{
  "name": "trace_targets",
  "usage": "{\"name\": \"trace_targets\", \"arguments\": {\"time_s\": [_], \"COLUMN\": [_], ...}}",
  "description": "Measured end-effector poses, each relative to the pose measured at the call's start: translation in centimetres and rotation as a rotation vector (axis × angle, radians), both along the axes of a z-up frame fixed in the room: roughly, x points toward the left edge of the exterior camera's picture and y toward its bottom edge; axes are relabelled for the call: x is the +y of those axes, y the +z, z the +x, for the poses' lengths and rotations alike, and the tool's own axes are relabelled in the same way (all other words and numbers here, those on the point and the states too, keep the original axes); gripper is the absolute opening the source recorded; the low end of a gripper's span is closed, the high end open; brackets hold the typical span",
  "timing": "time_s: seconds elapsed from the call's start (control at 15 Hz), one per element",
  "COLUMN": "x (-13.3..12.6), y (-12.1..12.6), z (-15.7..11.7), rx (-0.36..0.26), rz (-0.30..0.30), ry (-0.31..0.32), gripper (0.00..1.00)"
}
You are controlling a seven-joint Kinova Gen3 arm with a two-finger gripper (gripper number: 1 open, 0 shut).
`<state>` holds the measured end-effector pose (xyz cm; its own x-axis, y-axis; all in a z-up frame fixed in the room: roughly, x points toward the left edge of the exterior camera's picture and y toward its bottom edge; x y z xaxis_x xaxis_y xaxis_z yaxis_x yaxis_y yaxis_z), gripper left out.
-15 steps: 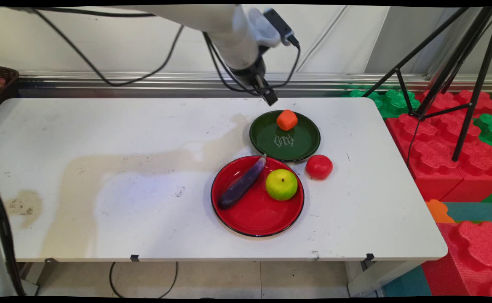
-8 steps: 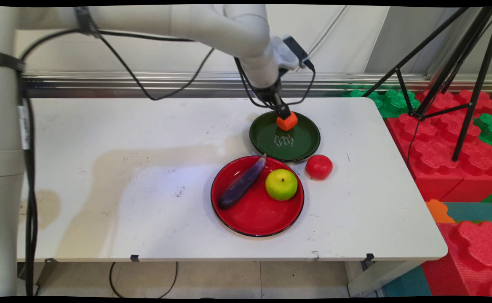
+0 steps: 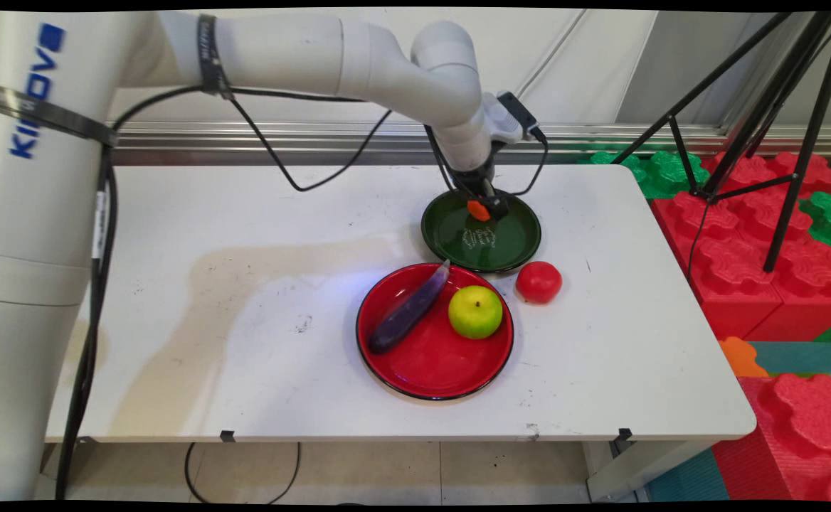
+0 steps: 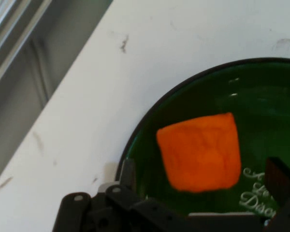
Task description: Pick up the mandarin from the green plate, then place the picked object on the table
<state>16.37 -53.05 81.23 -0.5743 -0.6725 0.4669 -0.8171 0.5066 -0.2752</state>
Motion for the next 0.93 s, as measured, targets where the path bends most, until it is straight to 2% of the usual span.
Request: {"name": "trace_targets", "arguments": {"time_s": [0.47,0.53,0.93], "x": [-1.5,-1.6,-0.8], "y": [-2.5,-2.6,-2.3], "z": [-0.8,-0.7,-0.2], "rx": [0.023,0.026,0.022], "rz": [0.005,0.003,-0.035], "ry": [-0.002,0.002,0.027], "gripper": [1.0,0.0,0.0]}}
